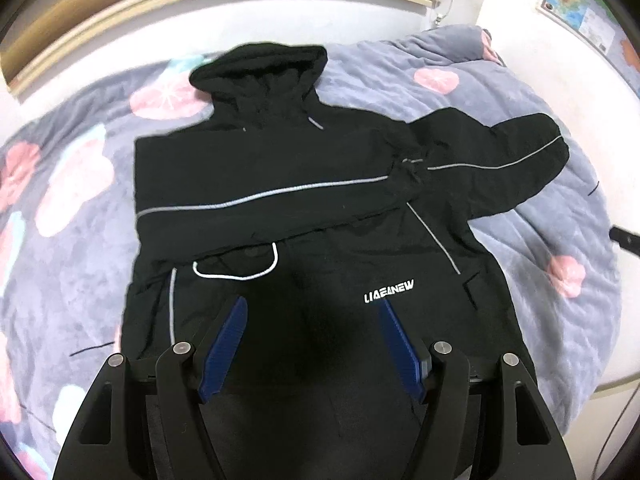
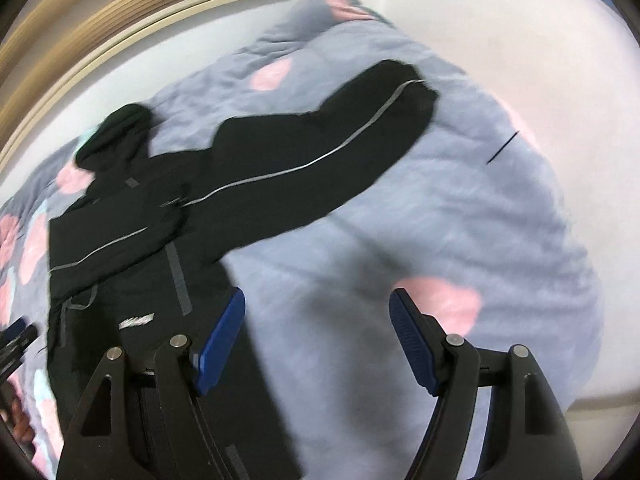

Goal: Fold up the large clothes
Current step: 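Move the right gripper to the other sleeve cuff of the jacket, then grasp the sleeve cuff with the right gripper and lift it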

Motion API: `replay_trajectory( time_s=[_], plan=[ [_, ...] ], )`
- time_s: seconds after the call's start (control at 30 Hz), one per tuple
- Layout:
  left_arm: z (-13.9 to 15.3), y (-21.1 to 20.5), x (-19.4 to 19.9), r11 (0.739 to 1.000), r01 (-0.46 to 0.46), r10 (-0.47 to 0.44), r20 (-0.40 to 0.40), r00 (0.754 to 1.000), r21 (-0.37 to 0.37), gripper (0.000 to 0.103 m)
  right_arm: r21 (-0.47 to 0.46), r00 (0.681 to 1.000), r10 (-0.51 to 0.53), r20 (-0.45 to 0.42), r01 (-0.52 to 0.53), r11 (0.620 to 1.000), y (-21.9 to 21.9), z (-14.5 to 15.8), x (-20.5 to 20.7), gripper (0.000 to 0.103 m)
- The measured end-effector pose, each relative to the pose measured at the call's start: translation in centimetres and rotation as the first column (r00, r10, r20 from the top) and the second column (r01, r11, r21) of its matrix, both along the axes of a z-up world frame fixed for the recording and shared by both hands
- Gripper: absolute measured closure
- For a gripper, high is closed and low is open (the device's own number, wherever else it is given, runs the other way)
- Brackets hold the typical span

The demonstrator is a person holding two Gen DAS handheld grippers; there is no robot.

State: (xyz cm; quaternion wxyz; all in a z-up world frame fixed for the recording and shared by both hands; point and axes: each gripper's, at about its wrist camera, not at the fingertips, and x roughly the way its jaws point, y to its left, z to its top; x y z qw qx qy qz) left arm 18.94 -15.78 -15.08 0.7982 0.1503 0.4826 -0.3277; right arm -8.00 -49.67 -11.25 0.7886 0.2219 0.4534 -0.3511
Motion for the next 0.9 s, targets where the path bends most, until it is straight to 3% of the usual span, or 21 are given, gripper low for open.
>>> replay_trajectory(
  time_s=[0.17, 0.3, 0.5, 0.7, 0.73, 0.77, 0.83, 0.9],
  plan=[
    [2.7, -1.3, -1.5, 0.999, -0.038, 0.037, 0.063, 0.997, 0.010, 0.033, -0.040, 1.000, -0.029, 0.009, 0.030, 0.999, -8.5, 0.3, 0.2, 0.027],
    [3.2, -4.0, -1.6, 0.996, -0.077, 0.075, 0.063, 0.995, 0.036, 0.033, -0.049, 0.998, -0.038, 0.041, 0.040, 0.998, -16.4, -0.5, 2.0, 0.027],
    [1.6, -8.5, -0.1, 0.987, -0.141, 0.139, 0.031, 0.990, 0.080, 0.033, 0.008, 0.996, -0.058, 0.068, 0.058, 0.998, -27.0, -4.8, 5.8, 0.027],
    [-1.2, -12.6, 1.5, 0.973, -0.185, 0.190, -0.023, 0.982, 0.137, 0.033, 0.041, 0.992, -0.041, 0.121, 0.037, 0.998, -31.5, -7.8, 8.4, 0.024],
    [-1.6, -13.5, 1.5, 0.972, -0.185, 0.191, -0.025, 0.981, 0.148, 0.033, 0.045, 0.990, -0.021, 0.138, 0.015, 0.999, -31.3, -7.7, 8.6, 0.032],
    [-2.1, -14.3, 1.5, 0.971, -0.182, 0.188, -0.027, 0.982, 0.156, 0.033, 0.045, 0.988, 0.015, 0.153, -0.022, 0.999, -30.8, -7.4, 8.8, 0.047],
    [-2.9, -16.3, 1.5, 0.970, -0.166, 0.174, -0.029, 0.984, 0.176, 0.033, 0.057, 0.980, 0.078, 0.185, -0.090, 0.994, -29.7, -6.6, 8.9, 0.064],
    [-3.6, -18.2, 1.4, 0.972, -0.150, 0.157, -0.025, 0.987, 0.183, 0.033, 0.034, 0.969, 0.131, 0.211, -0.141, 0.989, -28.4, -5.3, 8.5, 0.070]
  ],
)
